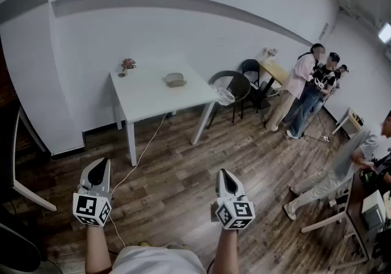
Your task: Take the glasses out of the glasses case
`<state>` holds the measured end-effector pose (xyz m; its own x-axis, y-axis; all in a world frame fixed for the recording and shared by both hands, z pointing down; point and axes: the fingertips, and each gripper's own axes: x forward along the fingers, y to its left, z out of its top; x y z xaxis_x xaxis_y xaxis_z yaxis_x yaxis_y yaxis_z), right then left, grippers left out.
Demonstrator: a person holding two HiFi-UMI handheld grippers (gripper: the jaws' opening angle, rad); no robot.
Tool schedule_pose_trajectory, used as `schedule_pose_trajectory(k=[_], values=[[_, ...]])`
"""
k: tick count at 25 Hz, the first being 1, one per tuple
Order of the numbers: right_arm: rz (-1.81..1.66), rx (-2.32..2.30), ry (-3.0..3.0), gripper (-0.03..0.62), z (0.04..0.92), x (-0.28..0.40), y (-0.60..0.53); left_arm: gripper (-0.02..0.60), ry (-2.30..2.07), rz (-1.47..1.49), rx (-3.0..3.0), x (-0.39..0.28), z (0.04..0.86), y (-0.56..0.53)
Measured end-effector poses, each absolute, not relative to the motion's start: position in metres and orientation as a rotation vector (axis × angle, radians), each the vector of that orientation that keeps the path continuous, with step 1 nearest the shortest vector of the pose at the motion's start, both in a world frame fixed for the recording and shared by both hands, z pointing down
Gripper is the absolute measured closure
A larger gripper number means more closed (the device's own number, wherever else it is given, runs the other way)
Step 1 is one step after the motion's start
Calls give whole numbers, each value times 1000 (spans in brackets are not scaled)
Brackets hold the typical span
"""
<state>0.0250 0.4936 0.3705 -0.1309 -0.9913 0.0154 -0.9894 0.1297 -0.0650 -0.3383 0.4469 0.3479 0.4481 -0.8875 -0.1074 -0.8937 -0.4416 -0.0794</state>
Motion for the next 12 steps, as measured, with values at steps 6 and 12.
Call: schedule_pose_trajectory(k=[6, 12], values=[[-73, -2055, 2326, 591, 365, 22, 490, 572, 1563, 86, -2564, -338, 343, 442], [-65, -2060, 2292, 591, 361, 19, 492, 572, 1541, 85, -2568, -339, 342, 443]])
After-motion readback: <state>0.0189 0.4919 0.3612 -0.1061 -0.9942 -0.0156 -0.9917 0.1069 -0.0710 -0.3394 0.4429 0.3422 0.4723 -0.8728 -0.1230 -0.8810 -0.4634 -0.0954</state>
